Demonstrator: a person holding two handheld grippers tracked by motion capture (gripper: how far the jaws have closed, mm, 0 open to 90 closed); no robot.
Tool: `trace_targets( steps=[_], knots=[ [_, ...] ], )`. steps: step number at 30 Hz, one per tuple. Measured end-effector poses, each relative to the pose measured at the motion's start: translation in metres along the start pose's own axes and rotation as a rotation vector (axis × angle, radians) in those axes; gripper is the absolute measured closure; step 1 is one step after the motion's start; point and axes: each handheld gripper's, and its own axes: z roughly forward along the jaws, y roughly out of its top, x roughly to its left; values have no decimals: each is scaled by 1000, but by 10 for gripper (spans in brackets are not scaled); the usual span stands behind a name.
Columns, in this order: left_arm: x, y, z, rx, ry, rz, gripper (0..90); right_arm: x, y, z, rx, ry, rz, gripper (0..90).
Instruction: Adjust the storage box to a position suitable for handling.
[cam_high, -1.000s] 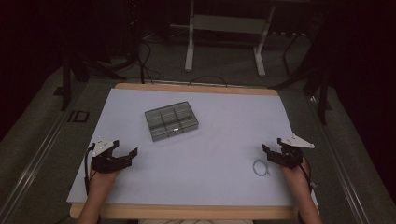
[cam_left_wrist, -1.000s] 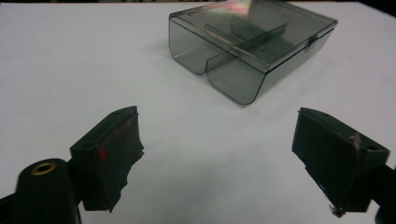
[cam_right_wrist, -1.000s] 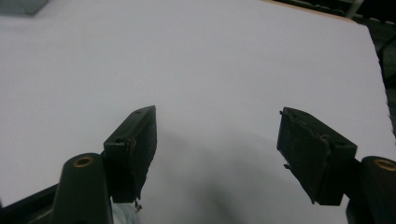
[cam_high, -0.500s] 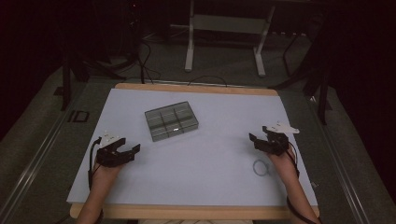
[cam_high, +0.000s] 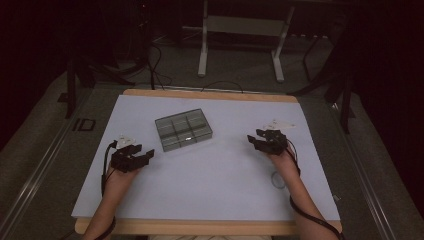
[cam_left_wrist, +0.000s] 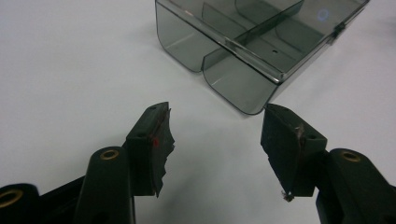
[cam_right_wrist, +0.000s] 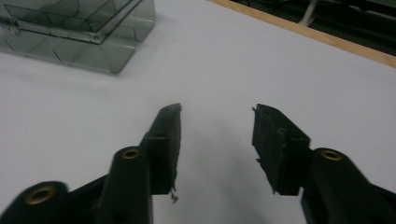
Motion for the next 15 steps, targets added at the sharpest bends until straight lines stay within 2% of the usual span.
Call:
trace_targets(
  steps=[2, 3, 6, 9, 12, 13, 15],
  knots=[
    [0, 2, 3, 5, -3, -4, 484, 3, 4, 7, 3, 13, 0, 589],
    [0, 3, 5, 12, 7, 0, 494, 5, 6, 11, -1, 14, -5, 596],
    [1, 7, 8, 8, 0, -4, 538, 8, 10, 19, 3, 25, -5, 611],
    [1, 10, 12, 20, 10, -7, 601, 16, 19, 32, -9, 36, -23, 675],
    [2, 13, 18, 35, 27, -9, 647, 19, 23, 45, 5, 41, -47, 752],
    [3, 15, 19, 39, 27, -8, 682, 20, 25, 49, 7, 41, -48, 785],
    [4, 17, 22, 38, 22, -14, 693, 22, 27, 55, 2, 38, -52, 818]
  ],
)
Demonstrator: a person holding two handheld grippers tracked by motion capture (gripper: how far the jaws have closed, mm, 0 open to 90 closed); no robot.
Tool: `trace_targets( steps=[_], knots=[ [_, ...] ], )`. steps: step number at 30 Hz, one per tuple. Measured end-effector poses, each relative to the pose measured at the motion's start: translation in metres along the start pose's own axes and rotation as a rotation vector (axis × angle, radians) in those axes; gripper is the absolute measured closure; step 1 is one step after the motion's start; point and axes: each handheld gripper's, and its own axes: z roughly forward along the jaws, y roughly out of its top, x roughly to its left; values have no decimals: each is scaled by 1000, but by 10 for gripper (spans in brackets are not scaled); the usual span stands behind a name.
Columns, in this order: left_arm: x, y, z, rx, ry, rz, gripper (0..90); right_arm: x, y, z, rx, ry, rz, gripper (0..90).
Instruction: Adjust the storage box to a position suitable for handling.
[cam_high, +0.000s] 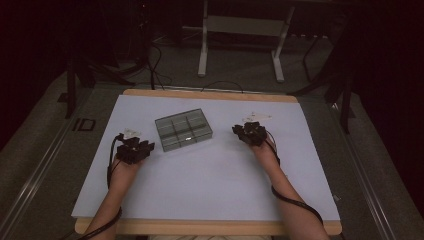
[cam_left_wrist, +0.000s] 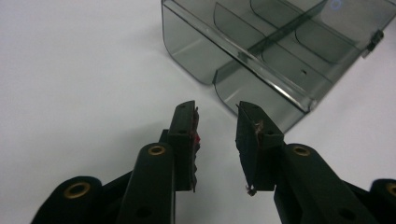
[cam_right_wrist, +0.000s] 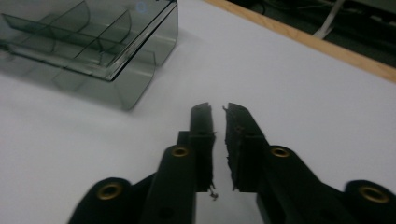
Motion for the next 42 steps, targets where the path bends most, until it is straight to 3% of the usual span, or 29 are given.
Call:
trace_targets(
  steps=[3, 6, 11, 16, 28, 34, 42],
  knots=[
    [1, 4, 4, -6, -2, -7, 742, 2, 3, 9, -3, -14, -12, 859],
    [3, 7, 8, -5, 5, -19, 798, 5, 7, 19, 3, 2, -11, 888],
    [7, 11, 18, 5, 34, -47, 822, 9, 12, 38, 23, 38, 15, 893],
    [7, 14, 27, 22, 25, -51, 897, 13, 21, 53, 30, 39, 6, 892],
    [7, 20, 35, 27, 15, -48, 900, 16, 36, 83, 64, 73, 1, 892],
    [5, 23, 40, 36, 10, -23, 900, 19, 40, 91, 58, 95, 2, 892],
    [6, 25, 42, 43, 10, -29, 900, 23, 39, 97, 64, 113, 5, 892]
  ],
)
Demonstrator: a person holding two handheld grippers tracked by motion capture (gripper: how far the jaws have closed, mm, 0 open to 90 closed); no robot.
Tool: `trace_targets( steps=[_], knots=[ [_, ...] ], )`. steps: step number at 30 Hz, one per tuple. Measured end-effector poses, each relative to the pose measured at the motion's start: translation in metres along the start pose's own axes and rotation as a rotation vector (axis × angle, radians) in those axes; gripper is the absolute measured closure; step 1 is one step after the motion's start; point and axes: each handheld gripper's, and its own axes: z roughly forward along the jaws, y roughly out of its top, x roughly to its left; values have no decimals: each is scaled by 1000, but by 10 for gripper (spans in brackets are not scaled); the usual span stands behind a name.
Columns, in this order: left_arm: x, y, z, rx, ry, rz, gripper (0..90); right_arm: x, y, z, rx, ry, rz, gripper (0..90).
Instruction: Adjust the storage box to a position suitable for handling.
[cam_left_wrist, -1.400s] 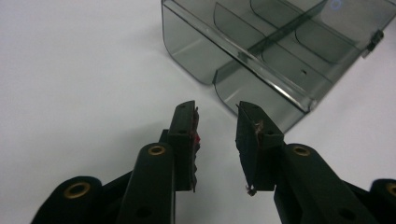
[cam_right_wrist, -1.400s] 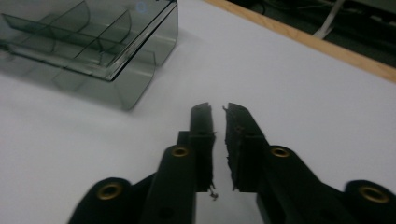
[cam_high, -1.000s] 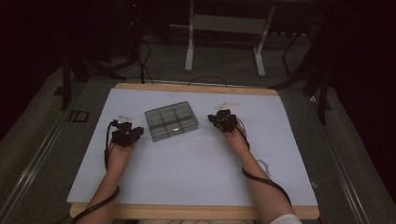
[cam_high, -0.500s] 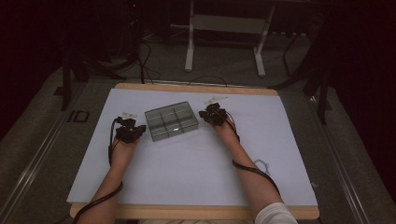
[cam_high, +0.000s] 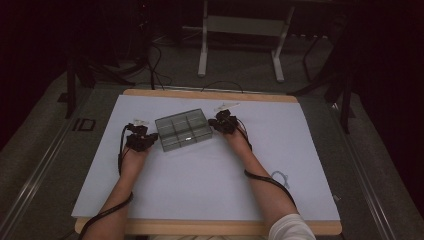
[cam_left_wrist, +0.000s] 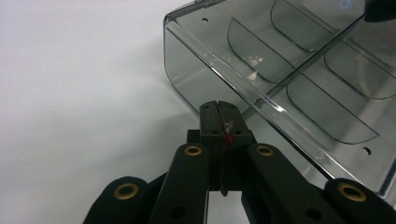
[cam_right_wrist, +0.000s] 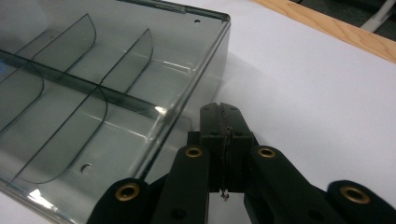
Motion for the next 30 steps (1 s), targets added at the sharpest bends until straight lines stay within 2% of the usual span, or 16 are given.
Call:
trace_targets(
  steps=[2, 4, 11, 19, 30],
  knots=[
    [0, 0, 0, 1, -3, -5, 900, 2, 0, 0, 0, 12, 0, 897],
    [0, 1, 0, 1, -4, -5, 900, 4, 1, 0, 4, 2, -10, 900],
    [-1, 2, 1, 6, -6, -8, 900, 5, -1, -3, 9, 1, 20, 900],
    [-8, 5, 4, 24, -10, 19, 900, 4, -6, -11, 16, -12, 32, 900],
    [-22, 10, 9, 45, -40, 61, 900, -2, -17, -27, 19, -34, 51, 900]
  ],
)
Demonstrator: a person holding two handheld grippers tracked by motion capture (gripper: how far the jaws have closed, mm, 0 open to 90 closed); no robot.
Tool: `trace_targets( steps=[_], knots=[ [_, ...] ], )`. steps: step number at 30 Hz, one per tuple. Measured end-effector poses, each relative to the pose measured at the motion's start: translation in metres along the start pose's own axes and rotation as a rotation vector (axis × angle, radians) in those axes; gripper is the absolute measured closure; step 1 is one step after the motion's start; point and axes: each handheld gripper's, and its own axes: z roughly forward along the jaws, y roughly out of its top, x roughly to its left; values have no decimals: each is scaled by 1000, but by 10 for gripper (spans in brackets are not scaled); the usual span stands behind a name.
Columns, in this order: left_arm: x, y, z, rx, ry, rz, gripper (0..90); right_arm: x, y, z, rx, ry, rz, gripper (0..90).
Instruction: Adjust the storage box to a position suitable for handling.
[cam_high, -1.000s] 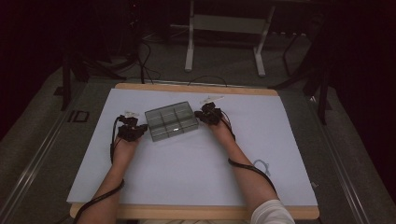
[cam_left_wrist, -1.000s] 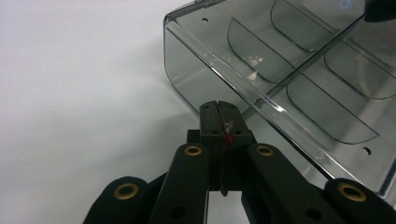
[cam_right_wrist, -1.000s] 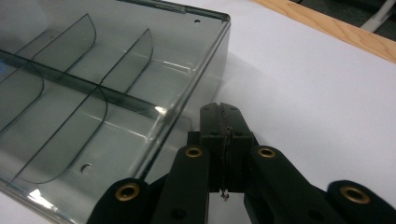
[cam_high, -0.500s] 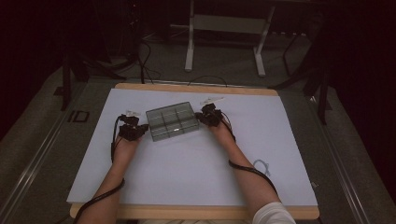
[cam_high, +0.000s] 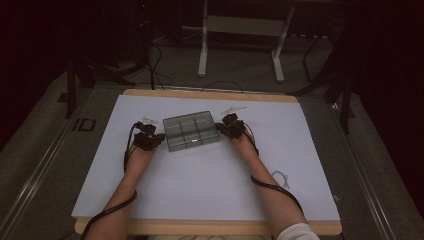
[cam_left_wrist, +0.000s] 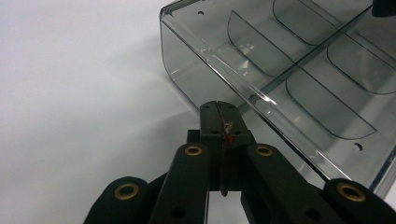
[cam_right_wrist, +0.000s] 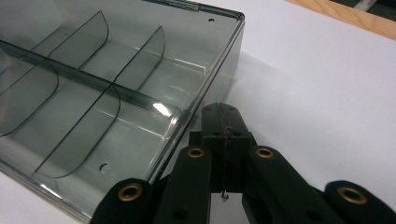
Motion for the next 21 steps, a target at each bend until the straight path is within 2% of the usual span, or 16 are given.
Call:
trace_targets(
  steps=[8, 14, 21],
  knots=[
    [-9, 4, 5, 9, -18, 20, 900, -4, -7, -12, 18, -14, 3, 900],
    [-15, 7, 9, 9, -42, 26, 900, -9, -14, -21, 17, -17, 27, 900],
    [-29, 12, 16, 22, -67, 69, 900, -15, -24, -34, 28, -42, 37, 900]
  ],
)
